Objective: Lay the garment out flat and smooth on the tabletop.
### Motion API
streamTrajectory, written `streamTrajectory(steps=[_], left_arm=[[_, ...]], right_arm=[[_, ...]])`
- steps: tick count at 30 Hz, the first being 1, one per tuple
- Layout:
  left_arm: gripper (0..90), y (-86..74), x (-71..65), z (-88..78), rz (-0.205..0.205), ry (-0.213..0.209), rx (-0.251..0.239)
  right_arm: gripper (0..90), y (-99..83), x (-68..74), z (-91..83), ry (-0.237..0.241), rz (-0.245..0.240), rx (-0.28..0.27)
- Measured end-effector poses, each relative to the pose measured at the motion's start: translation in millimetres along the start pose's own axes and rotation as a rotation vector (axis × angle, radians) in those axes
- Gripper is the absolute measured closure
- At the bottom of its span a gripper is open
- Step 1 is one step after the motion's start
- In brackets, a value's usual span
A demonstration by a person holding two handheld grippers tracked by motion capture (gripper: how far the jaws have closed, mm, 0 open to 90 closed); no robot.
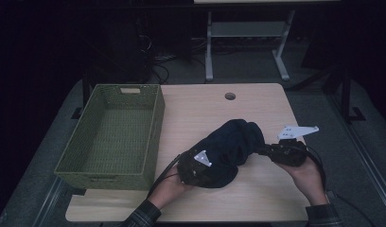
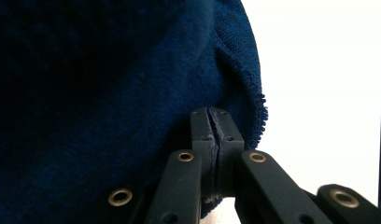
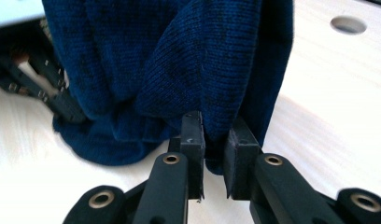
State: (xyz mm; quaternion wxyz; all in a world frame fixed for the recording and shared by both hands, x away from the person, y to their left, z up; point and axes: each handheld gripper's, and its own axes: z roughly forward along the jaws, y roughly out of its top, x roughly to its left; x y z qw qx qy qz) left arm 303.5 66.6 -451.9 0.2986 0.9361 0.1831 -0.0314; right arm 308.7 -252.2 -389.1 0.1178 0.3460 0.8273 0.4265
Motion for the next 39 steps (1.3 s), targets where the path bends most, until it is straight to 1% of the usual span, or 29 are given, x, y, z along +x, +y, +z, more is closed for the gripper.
streamTrajectory(steps=[5,10,12,15,25,28,32,37,39], left_arm=[[88.8,-0.2,-0.8,0.1,-0.003,-0.002,-0.004],[88.9,-0.1,-1.8,0.1,0.01,0.002,-0.001],[88.9,0.0,-2.0,0.0,0.016,0.005,0.001],[89.0,-0.6,-1.8,0.3,0.005,-0.001,-0.008],[89.2,-0.7,-0.6,-0.5,0.012,-0.005,0.002],[89.2,-1.2,0.3,-0.4,0.008,-0.012,-0.002],[89.2,-0.9,0.0,-0.6,0.012,-0.009,0.002],[89.3,-0.8,0.2,-0.6,0.011,-0.012,0.002],[89.3,-1.0,0.8,-0.5,0.011,-0.017,0.001]], right_arm=[[79.9,21.0,-5.7,2.3,-0.015,-0.009,-0.007],[80.0,40.0,-11.2,6.4,-0.03,-0.011,-0.011],[80.0,45.7,-12.8,8.6,-0.035,-0.013,-0.012],[80.0,52.9,-14.7,11.5,-0.04,-0.014,-0.012],[80.1,79.5,-24.6,19.2,-0.067,-0.006,-0.024],[80.1,87.2,-29.9,21.6,-0.087,-0.007,-0.024],[80.1,96.7,-39.8,27.7,-0.107,0.009,-0.022],[80.1,106.3,-55.8,41.0,-0.126,0.037,0.002],[80.0,109.4,-61.4,47.9,-0.138,0.045,0.019]])
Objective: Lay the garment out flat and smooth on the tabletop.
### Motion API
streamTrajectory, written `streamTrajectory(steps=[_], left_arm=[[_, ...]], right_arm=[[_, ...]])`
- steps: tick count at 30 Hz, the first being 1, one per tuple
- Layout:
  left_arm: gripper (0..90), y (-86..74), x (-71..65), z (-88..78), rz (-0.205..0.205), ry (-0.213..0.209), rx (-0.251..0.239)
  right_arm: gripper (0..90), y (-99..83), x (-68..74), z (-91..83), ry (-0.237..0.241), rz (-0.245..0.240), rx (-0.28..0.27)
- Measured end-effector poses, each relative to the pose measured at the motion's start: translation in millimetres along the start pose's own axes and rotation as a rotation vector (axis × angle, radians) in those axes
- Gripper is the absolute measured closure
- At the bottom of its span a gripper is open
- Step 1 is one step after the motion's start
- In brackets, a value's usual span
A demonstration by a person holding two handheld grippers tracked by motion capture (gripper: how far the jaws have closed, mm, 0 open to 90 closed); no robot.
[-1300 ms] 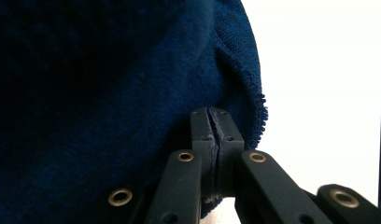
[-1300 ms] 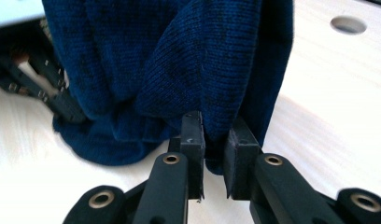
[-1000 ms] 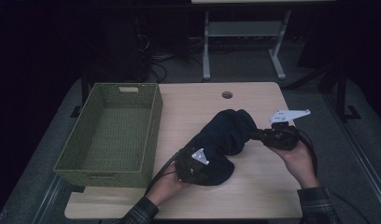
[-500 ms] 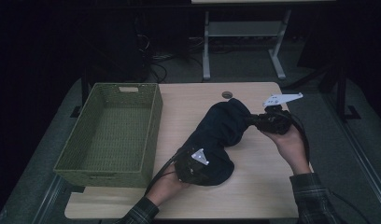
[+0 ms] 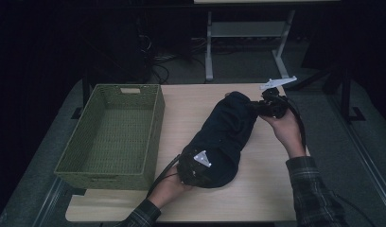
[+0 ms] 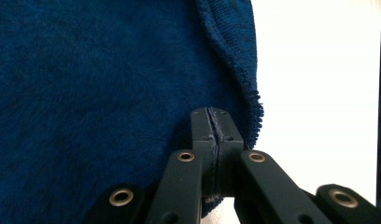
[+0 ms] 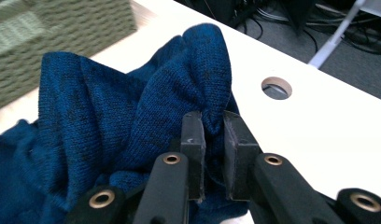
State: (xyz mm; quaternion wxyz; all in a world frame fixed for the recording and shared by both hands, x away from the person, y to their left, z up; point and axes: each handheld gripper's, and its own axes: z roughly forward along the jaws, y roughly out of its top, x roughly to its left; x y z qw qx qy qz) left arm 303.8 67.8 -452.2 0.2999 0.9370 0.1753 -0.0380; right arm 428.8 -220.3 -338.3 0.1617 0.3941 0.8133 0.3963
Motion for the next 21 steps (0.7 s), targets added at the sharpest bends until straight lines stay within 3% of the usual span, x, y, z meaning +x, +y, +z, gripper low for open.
streamTrajectory(steps=[9,16,21], left_arm=[[89.3,-0.4,0.1,0.0,-0.006,-0.003,-0.002],[89.3,-0.9,0.7,-0.4,-0.012,-0.004,-0.003],[89.3,-0.9,0.6,-0.3,-0.01,-0.004,-0.005]], right_arm=[[79.9,8.4,-14.4,43.3,-0.014,0.026,0.061],[79.8,-3.0,-22.8,81.1,-0.022,0.054,0.116],[79.7,-8.2,-26.4,95.5,-0.017,0.081,0.12]])
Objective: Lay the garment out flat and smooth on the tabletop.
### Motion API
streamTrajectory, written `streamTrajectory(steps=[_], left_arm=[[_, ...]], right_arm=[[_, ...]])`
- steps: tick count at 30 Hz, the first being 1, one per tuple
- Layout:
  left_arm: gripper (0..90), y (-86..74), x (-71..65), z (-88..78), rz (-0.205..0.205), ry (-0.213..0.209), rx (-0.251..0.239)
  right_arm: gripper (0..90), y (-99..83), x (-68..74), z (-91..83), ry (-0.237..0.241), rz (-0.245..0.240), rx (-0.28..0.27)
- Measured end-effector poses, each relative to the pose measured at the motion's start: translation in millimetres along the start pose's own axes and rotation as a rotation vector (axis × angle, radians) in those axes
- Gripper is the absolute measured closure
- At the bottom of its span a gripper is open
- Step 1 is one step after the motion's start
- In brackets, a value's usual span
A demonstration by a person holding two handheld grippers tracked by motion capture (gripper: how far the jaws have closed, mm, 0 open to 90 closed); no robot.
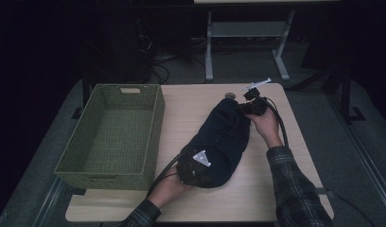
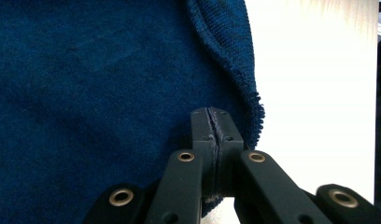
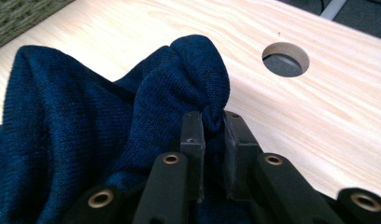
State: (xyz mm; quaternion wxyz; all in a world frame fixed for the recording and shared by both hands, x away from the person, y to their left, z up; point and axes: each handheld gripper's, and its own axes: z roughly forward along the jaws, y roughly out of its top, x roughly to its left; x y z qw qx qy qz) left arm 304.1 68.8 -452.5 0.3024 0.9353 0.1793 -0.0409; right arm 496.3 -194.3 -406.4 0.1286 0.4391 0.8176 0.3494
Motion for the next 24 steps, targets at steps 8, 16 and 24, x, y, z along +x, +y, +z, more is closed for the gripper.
streamTrajectory(steps=[8,16,24], left_arm=[[89.3,-0.5,1.2,0.2,-0.017,-0.008,-0.006],[89.3,0.6,0.6,0.1,-0.023,-0.005,0.003],[89.1,1.3,0.0,0.0,-0.019,-0.002,0.008]], right_arm=[[78.8,-8.6,-6.1,26.5,-0.009,0.036,0.03],[74.5,-13.3,-3.9,41.5,-0.035,0.037,0.04],[62.0,-4.1,-6.6,5.4,-0.055,0.034,-0.027]])
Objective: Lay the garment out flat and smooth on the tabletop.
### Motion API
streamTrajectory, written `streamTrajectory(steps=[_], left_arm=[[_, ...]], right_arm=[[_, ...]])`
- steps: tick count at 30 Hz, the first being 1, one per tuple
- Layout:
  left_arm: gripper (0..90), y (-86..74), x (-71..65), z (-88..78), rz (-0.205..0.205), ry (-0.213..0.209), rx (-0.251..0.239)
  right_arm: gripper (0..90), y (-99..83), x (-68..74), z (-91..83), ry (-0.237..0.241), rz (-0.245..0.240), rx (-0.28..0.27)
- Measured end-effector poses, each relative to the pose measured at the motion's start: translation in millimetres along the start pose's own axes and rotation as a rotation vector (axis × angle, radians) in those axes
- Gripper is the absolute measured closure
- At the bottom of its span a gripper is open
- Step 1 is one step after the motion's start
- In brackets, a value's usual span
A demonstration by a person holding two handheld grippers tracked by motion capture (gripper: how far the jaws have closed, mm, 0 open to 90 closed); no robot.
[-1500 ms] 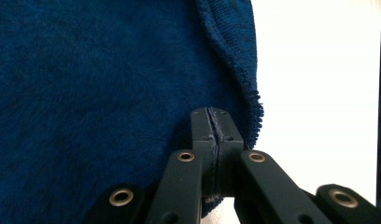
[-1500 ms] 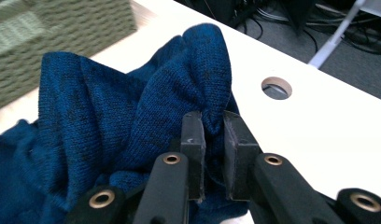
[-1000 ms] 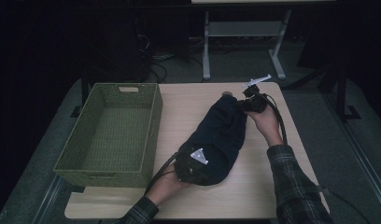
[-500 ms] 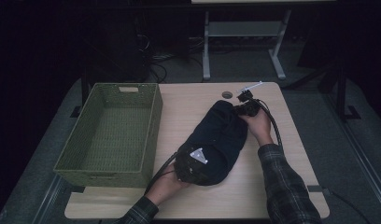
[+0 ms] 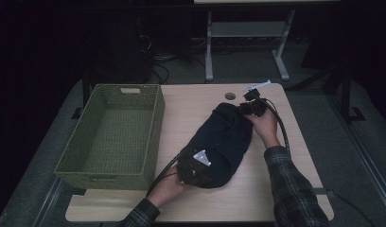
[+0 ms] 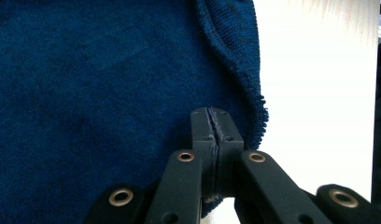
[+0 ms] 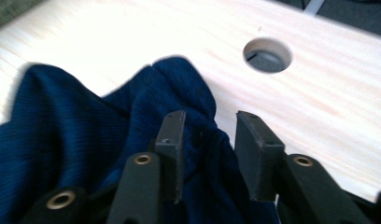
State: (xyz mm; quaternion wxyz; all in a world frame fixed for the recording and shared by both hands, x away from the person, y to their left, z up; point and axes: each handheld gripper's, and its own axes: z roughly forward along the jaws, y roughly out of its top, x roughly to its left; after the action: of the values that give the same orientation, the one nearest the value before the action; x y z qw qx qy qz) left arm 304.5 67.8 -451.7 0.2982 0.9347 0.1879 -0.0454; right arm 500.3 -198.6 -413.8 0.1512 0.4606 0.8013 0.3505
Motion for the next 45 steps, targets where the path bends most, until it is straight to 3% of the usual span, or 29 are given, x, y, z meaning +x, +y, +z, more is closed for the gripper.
streamTrajectory(steps=[3,6,9,14,17,24,26,37,40,45], left_arm=[[89.1,0.0,0.6,-0.1,0.005,-0.001,0.005],[89.2,-0.3,0.6,0.1,0.004,-0.006,0.0],[89.2,-0.7,1.3,0.5,0.0,-0.01,-0.005],[89.3,-0.6,1.1,0.2,0.003,-0.007,-0.004],[89.3,-0.8,1.3,0.5,0.007,-0.004,-0.005],[89.3,-0.9,1.3,0.7,0.006,-0.004,-0.01],[89.3,-0.8,1.0,0.8,0.006,-0.002,-0.012],[89.4,-1.1,2.1,0.2,0.011,-0.009,-0.004],[89.4,-1.2,2.3,0.3,0.01,-0.01,-0.004],[89.4,-1.0,1.5,0.4,0.011,-0.006,-0.004]], right_arm=[[60.2,1.8,-2.1,-14.3,0.002,0.002,-0.016],[66.4,1.7,-1.2,-26.7,-0.002,-0.009,-0.017],[72.3,-3.5,5.5,-39.5,-0.015,-0.037,-0.04],[83.2,-21.6,20.8,-53.5,-0.061,-0.114,-0.011],[89.6,-33.3,23.7,-61.6,-0.018,-0.102,-0.006],[89.9,-54.2,37.5,-82.6,0.068,-0.092,-0.004],[89.9,-61.0,44.0,-86.4,0.082,-0.11,0.001],[89.9,-106.9,81.3,-86.8,0.166,-0.139,0.02],[89.9,-117.9,89.1,-81.4,0.164,-0.137,0.014],[89.9,-130.0,94.7,-66.3,0.189,-0.147,0.057]])
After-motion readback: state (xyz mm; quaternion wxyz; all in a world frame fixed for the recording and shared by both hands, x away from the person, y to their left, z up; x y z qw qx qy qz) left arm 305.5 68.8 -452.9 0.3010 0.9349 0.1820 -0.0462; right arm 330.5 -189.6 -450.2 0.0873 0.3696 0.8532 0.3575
